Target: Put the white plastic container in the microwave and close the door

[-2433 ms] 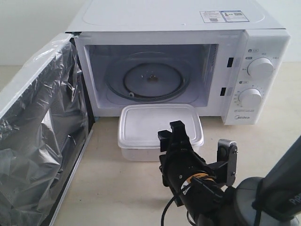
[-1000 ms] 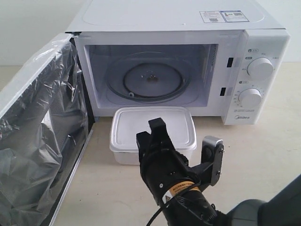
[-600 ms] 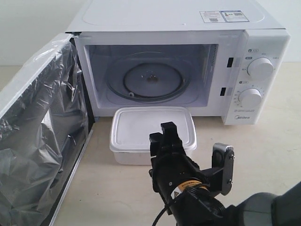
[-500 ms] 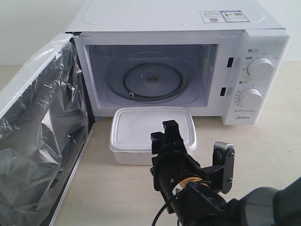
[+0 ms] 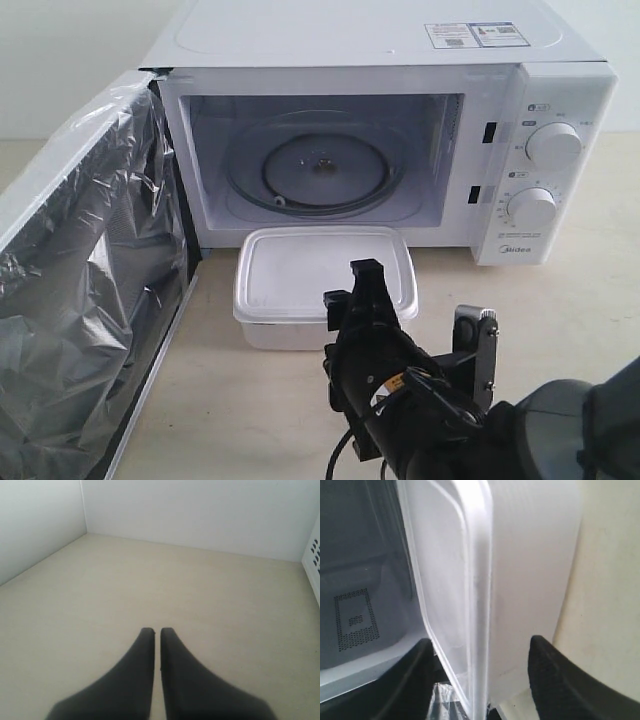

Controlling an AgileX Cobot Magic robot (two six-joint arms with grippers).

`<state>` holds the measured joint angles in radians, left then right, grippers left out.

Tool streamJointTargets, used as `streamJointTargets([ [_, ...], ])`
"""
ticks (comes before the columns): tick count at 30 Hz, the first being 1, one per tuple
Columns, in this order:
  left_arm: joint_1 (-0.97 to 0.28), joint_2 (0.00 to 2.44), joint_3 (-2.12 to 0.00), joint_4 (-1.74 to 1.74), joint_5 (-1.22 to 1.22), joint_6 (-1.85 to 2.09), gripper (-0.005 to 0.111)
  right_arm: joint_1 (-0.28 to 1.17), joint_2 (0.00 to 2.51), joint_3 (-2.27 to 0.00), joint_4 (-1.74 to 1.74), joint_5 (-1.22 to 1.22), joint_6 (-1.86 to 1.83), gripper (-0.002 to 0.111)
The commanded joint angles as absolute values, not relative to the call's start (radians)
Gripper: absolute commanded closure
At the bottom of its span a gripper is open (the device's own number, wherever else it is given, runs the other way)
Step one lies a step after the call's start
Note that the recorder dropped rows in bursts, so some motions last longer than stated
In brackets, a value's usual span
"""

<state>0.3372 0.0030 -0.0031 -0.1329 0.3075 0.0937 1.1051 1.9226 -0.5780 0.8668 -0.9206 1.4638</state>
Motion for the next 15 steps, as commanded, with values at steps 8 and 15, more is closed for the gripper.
streamJointTargets([
  [8, 0.341, 0.000, 0.000, -0.138, 0.307, 0.098, 0.102, 1.055, 1.916, -0.572, 0.835, -0.958, 1.438, 0.058],
  [15, 0.341, 0.000, 0.000, -0.138, 0.307, 0.098, 0.102, 1.027, 1.919, -0.601, 0.786, -0.943, 1.436, 0.058],
])
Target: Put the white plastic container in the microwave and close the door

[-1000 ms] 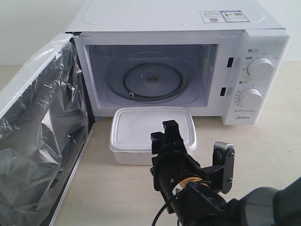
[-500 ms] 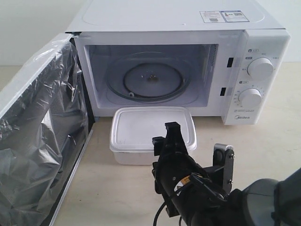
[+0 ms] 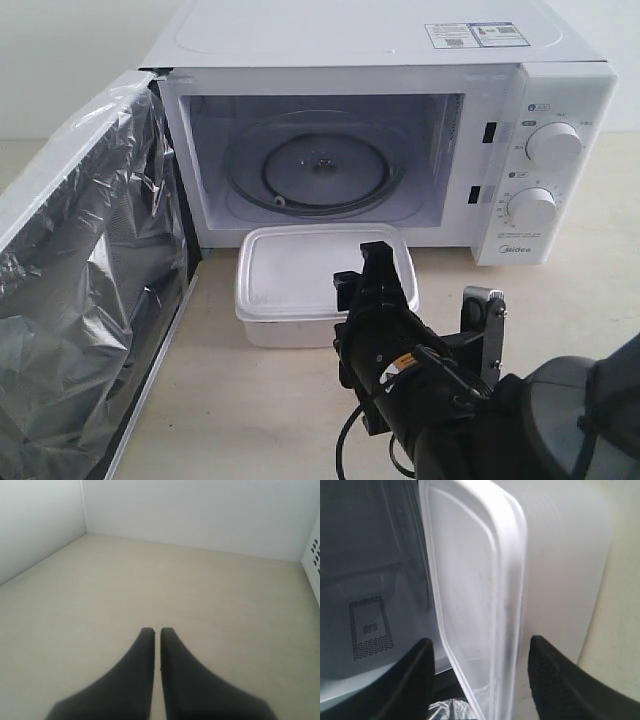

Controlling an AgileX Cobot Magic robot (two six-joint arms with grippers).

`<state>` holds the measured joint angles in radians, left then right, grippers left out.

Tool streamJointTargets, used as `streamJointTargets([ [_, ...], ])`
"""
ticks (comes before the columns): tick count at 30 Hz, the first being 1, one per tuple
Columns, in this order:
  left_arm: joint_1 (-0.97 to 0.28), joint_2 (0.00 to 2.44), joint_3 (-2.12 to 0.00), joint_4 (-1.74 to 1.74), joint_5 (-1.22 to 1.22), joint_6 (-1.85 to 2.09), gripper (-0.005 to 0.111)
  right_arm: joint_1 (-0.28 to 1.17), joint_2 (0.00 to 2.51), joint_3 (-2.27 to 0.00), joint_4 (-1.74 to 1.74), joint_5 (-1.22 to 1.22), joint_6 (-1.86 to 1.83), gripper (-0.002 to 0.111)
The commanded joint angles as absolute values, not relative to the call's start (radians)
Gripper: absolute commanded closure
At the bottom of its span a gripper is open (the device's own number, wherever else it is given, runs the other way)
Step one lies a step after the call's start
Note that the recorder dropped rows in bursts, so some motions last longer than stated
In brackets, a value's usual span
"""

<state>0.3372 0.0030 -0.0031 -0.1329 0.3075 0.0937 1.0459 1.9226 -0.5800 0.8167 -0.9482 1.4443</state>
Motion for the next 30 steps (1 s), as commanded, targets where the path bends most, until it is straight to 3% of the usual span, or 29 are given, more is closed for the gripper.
streamJointTargets([
  [1, 0.341, 0.000, 0.000, -0.138, 0.307, 0.098, 0.102, 1.027, 1.926, -0.606, 0.791, -0.944, 1.436, 0.058],
  [10, 0.341, 0.000, 0.000, -0.138, 0.307, 0.098, 0.102, 1.007, 1.974, -0.627, 0.758, -0.963, 1.409, 0.059],
  [16, 0.341, 0.000, 0.000, -0.138, 0.307, 0.098, 0.102, 0.988, 1.976, -0.629, 0.749, -0.979, 1.391, 0.085],
  [23, 0.341, 0.000, 0.000, -0.138, 0.307, 0.098, 0.102, 0.986, 1.976, -0.629, 0.727, -0.996, 1.384, 0.089],
  [27, 0.341, 0.000, 0.000, -0.138, 0.307, 0.098, 0.102, 0.986, 1.974, -0.629, 0.697, -1.048, 1.376, 0.109],
  [30, 0.341, 0.000, 0.000, -0.138, 0.307, 0.098, 0.102, 0.986, 1.966, -0.628, 0.697, -1.060, 1.369, 0.108],
])
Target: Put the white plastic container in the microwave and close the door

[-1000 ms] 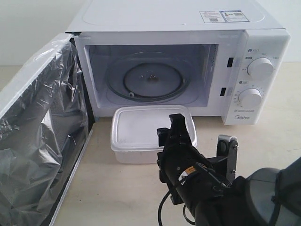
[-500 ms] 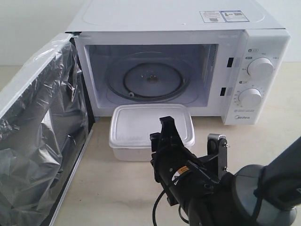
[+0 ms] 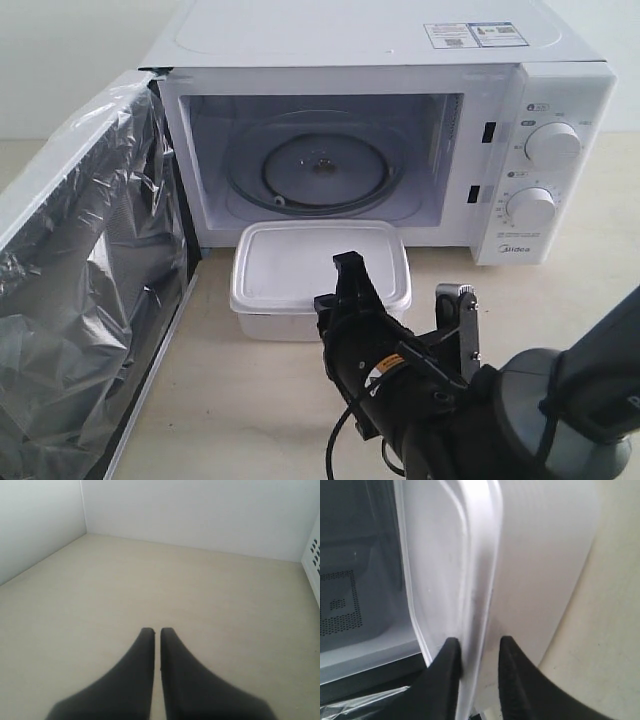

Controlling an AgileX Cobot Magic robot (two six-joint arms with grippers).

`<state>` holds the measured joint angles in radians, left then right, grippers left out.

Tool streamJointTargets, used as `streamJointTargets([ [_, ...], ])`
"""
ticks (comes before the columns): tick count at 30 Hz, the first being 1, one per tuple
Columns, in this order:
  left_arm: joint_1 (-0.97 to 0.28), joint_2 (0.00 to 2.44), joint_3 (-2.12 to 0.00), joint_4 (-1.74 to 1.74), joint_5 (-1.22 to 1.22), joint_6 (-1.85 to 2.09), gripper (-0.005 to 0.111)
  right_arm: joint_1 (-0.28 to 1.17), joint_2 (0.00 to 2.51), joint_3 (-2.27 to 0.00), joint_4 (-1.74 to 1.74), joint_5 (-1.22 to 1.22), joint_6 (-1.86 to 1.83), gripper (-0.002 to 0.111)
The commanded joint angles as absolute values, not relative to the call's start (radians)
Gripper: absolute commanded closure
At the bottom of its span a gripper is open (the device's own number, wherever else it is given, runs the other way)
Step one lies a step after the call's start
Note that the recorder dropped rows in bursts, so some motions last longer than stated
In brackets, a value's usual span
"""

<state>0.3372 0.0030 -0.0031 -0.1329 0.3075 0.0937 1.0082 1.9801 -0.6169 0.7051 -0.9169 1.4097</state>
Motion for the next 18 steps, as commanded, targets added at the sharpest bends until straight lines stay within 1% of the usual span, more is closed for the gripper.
streamJointTargets([
  [1, 0.341, 0.000, 0.000, -0.138, 0.307, 0.098, 0.102, 0.986, 1.962, -0.628, 0.697, -1.058, 1.358, 0.108],
  [6, 0.341, 0.000, 0.000, -0.138, 0.307, 0.098, 0.102, 0.986, 1.921, -0.598, 0.700, -1.080, 1.299, 0.108],
  [18, 0.341, 0.000, 0.000, -0.138, 0.307, 0.098, 0.102, 0.987, 1.895, -0.568, 0.685, -1.139, 1.316, 0.108],
])
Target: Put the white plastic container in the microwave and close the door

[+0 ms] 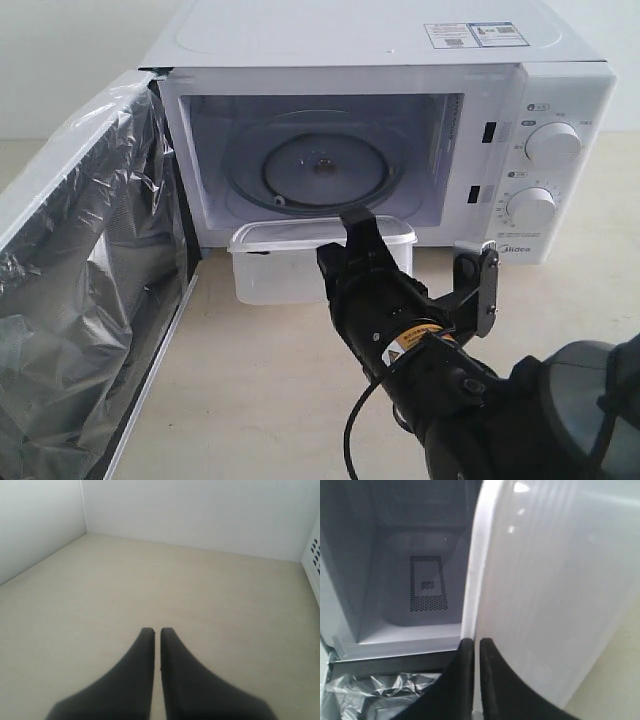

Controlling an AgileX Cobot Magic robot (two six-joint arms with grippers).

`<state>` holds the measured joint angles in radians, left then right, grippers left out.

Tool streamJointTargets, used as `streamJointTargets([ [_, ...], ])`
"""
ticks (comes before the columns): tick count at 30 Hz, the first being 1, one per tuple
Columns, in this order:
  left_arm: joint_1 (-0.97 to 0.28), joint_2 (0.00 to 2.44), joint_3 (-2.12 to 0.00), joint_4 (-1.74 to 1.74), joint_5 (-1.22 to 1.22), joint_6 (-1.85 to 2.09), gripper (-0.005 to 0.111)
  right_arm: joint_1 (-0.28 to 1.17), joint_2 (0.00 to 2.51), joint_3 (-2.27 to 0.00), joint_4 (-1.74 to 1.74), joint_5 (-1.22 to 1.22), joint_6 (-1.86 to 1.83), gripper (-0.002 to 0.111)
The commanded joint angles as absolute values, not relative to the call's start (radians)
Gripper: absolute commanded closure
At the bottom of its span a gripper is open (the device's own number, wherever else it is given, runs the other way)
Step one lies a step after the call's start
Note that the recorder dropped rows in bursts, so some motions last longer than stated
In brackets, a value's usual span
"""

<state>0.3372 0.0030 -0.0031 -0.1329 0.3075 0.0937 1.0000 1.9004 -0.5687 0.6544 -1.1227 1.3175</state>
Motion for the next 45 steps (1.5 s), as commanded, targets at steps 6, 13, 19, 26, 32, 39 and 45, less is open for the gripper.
streamJointTargets([
  [6, 0.341, 0.000, 0.000, -0.138, 0.307, 0.098, 0.102, 0.989, 1.895, -0.568, 0.675, -1.142, 1.318, 0.108],
  [13, 0.341, 0.000, 0.000, -0.138, 0.307, 0.098, 0.102, 1.012, 1.882, -0.500, 0.693, -1.163, 1.333, 0.108],
  [19, 0.341, 0.000, 0.000, -0.138, 0.307, 0.098, 0.102, 1.010, 1.831, -0.354, 0.731, -1.208, 1.337, 0.108],
  [26, 0.341, 0.000, 0.000, -0.138, 0.307, 0.098, 0.102, 1.010, 1.736, -0.197, 0.681, -1.221, 1.294, 0.108],
  [32, 0.341, 0.000, 0.000, -0.138, 0.307, 0.098, 0.102, 1.010, 1.684, -0.241, 0.279, -1.193, 0.923, 0.108],
  [39, 0.341, 0.000, 0.000, -0.138, 0.307, 0.098, 0.102, 0.897, 1.654, -0.624, -0.087, -0.213, 0.422, 0.108],
  [45, 0.341, 0.000, 0.000, -0.138, 0.307, 0.098, 0.102, 0.790, 1.644, -1.017, -0.094, 0.148, 0.159, 0.108],
])
